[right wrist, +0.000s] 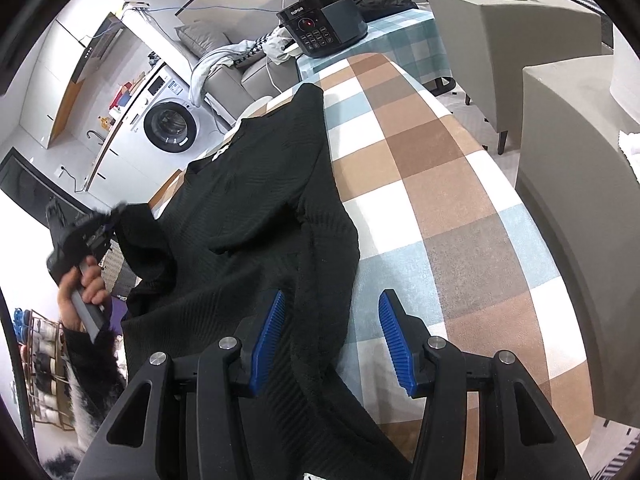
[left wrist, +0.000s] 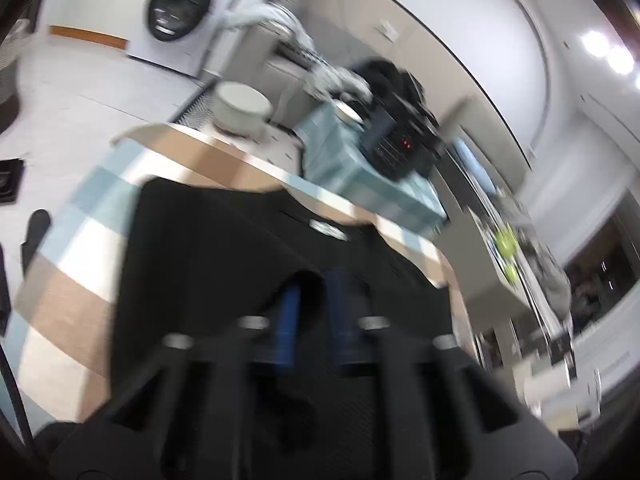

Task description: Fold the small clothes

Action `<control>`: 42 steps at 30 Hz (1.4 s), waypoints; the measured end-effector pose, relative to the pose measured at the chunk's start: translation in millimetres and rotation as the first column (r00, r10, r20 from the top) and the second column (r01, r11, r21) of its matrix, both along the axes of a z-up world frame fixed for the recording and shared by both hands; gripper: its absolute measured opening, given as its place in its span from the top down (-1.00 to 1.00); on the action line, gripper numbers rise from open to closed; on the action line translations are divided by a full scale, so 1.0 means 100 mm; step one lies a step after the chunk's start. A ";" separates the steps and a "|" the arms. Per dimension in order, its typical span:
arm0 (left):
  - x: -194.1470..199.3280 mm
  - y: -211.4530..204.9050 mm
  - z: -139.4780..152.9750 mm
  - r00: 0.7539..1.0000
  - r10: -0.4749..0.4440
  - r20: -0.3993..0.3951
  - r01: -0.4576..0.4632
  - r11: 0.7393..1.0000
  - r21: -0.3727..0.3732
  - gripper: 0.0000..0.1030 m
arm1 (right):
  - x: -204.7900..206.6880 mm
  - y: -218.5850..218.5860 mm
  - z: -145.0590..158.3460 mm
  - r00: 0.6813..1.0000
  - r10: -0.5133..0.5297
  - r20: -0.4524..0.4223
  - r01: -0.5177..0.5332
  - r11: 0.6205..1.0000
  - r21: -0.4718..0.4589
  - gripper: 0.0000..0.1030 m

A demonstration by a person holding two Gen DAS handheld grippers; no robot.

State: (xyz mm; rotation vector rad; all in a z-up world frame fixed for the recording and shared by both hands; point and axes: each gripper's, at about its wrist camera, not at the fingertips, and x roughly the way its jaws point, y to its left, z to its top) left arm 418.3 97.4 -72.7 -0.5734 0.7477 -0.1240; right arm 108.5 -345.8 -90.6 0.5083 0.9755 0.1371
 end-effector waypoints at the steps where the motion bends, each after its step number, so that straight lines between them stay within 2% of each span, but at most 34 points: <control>1: -0.01 -0.04 0.02 1.000 -0.004 -0.002 0.004 1.000 0.016 -0.31 | -0.01 0.01 0.01 1.000 0.000 0.003 0.000 1.000 -0.001 0.02; 4: -0.19 0.02 0.06 0.998 0.017 0.062 -0.022 0.998 0.065 -0.40 | -0.06 0.02 0.05 1.000 0.004 0.014 -0.004 1.000 -0.004 0.02; 7: -0.33 0.17 -0.04 0.997 0.081 -0.002 -0.080 0.988 0.130 -0.40 | -0.08 0.02 0.04 1.000 0.001 0.013 -0.001 1.000 -0.004 0.02; 9: -0.45 0.30 -0.22 0.987 0.143 -0.077 -0.125 0.973 0.195 -0.40 | -0.08 0.04 0.02 1.000 0.002 0.010 -0.002 1.000 -0.001 0.02; 12: -0.62 0.37 -0.47 0.978 0.159 -0.138 -0.120 0.960 0.253 -0.34 | -0.08 0.08 0.00 1.000 0.015 0.008 -0.015 1.000 0.001 0.02; 15: -0.66 0.30 -0.68 0.973 0.141 -0.183 -0.076 0.944 0.320 -0.15 | -0.08 0.15 -0.03 1.000 0.027 -0.002 -0.027 1.000 0.001 0.02; 17: -0.67 0.22 -0.84 0.966 0.110 -0.232 -0.017 0.929 0.370 0.12 | -0.07 0.20 -0.03 0.999 0.039 -0.010 -0.039 0.999 -0.002 0.02; 18: -0.68 0.20 -0.88 0.966 0.097 -0.241 0.001 0.926 0.378 0.34 | -0.08 0.21 -0.03 0.999 0.041 -0.010 -0.041 0.999 -0.005 0.02; 19: -0.70 0.17 -0.94 0.966 0.086 -0.246 0.018 0.920 0.391 0.53 | -0.08 0.23 -0.02 0.999 0.043 -0.009 -0.043 0.999 -0.008 0.02; 21: -0.75 0.18 -0.96 0.969 0.095 -0.229 0.007 0.913 0.407 0.77 | -0.08 0.24 -0.01 0.999 0.046 -0.008 -0.046 0.999 -0.012 -0.01; 24: -0.93 0.35 -0.91 0.976 0.136 -0.168 -0.065 0.927 0.370 0.78 | -0.09 0.26 0.01 0.999 0.046 -0.005 -0.046 0.999 -0.019 -0.02; 27: -1.07 0.61 -0.90 0.964 0.206 -0.171 -0.135 0.925 0.354 0.75 | -0.10 0.26 0.00 0.999 0.045 -0.005 -0.045 0.999 -0.020 -0.03; 30: -1.12 0.82 -1.00 0.950 0.220 -0.222 -0.153 0.947 0.283 0.67 | -0.11 0.27 -0.02 0.999 0.042 -0.009 -0.043 0.999 -0.022 -0.03; 32: -1.19 0.84 -0.99 0.953 0.215 -0.212 -0.157 0.952 0.261 0.59 | -0.12 0.27 -0.02 0.999 0.045 -0.009 -0.045 0.999 -0.027 -0.03; 34: -1.27 0.84 -0.92 0.954 0.219 -0.203 -0.162 0.951 0.265 0.34 | -0.15 0.27 -0.01 0.999 0.045 -0.005 -0.046 0.998 -0.043 -0.03; 38: -1.56 0.81 -0.70 0.968 0.206 -0.144 -0.166 0.953 0.252 0.16 | -0.23 0.24 0.02 0.998 0.056 0.007 -0.056 0.996 -0.073 -0.05; 40: -1.80 0.81 -0.55 0.973 0.205 -0.107 -0.173 0.952 0.253 -0.17 | -0.28 0.19 0.05 0.998 0.060 0.019 -0.058 0.996 -0.071 -0.13; 42: -2.04 0.79 -0.44 0.976 0.206 -0.078 -0.180 0.950 0.257 -0.31 | -0.35 0.14 0.07 0.998 0.060 0.031 -0.058 0.996 -0.075 -0.19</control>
